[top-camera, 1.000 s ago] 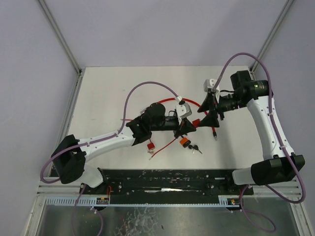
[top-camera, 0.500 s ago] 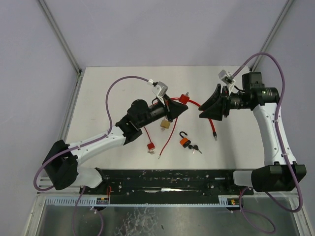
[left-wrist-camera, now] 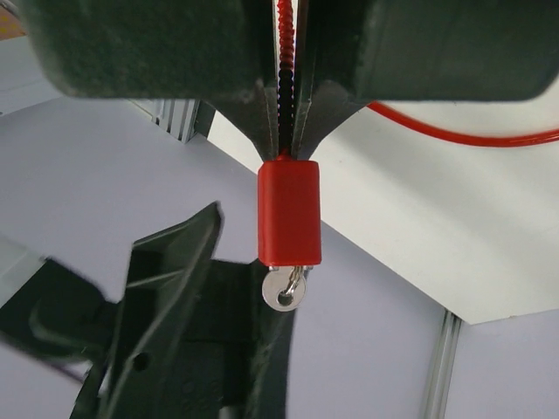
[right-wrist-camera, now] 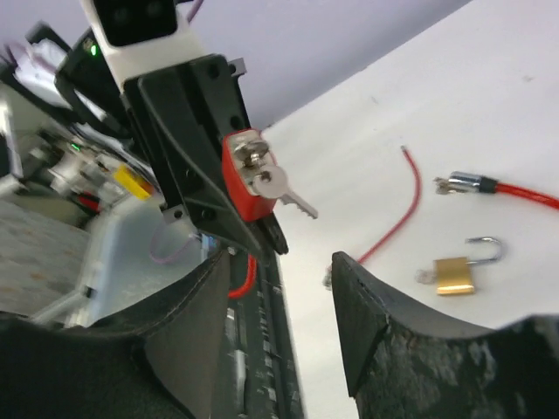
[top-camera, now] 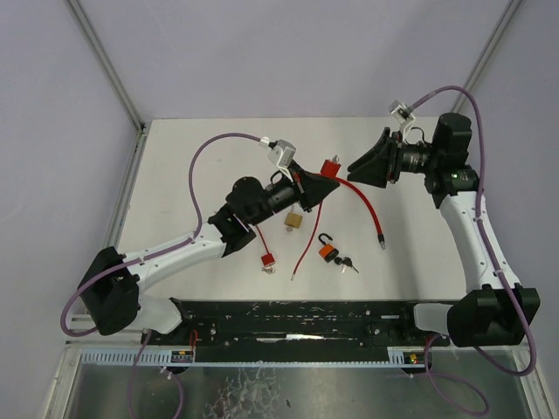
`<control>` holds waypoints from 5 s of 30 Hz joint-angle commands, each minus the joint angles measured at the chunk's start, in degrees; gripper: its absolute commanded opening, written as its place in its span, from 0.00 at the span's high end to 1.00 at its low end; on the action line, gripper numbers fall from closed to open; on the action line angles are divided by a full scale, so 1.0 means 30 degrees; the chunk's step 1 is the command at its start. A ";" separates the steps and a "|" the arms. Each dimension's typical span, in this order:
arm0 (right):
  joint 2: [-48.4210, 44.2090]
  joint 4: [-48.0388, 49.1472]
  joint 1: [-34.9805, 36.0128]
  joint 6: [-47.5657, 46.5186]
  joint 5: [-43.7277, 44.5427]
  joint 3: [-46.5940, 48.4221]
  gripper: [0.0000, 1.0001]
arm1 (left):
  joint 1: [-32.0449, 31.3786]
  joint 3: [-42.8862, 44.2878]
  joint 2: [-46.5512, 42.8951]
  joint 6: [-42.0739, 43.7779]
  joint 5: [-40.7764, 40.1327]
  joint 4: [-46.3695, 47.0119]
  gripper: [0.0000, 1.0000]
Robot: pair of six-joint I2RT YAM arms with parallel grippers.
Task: Lock with the key
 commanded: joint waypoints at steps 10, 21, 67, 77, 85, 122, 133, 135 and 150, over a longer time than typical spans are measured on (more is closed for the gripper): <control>-0.0980 2.6586 0.1296 2.3242 0.2707 -0.6222 0.45 | -0.0119 0.0636 -0.0173 -0.1427 -0.0356 0.3489 1.00; -0.0663 2.8128 0.1856 2.3575 0.3515 -0.6792 0.44 | -0.0165 0.1351 0.0164 -0.2410 0.0226 0.4197 1.00; 0.0253 2.8163 -0.1277 2.4027 0.2750 -0.3353 1.00 | -0.0509 -0.2681 -0.2571 -0.0230 -0.3481 0.4245 0.41; 0.1659 1.1588 -0.3312 1.2302 0.4846 0.3091 1.00 | -0.0271 -0.3666 -0.3408 -1.3327 -0.8202 0.0281 0.60; 0.1205 0.6473 -0.3319 0.9047 0.8440 0.2921 1.00 | -0.1616 -0.1871 -0.1597 -1.6534 -0.8760 -0.2845 0.60; -0.1754 1.0441 -0.3323 1.3623 1.0226 -0.5030 1.00 | -0.3244 0.5876 0.5649 -2.7604 -1.2787 -1.6886 0.48; -0.2201 1.2135 -0.3326 1.4365 0.8982 -0.6473 1.00 | -0.2567 0.4581 0.4818 -2.5186 -1.2805 -1.5601 0.90; -0.2261 1.2779 -0.3326 1.4743 0.8637 -0.6755 1.00 | -0.2544 0.4417 0.4590 -2.3518 -1.3096 -1.4723 0.99; -0.2500 1.9014 -0.3119 1.8007 0.5996 -0.8765 1.00 | -0.2529 0.2574 0.2453 -0.0983 -0.6627 -0.5133 1.00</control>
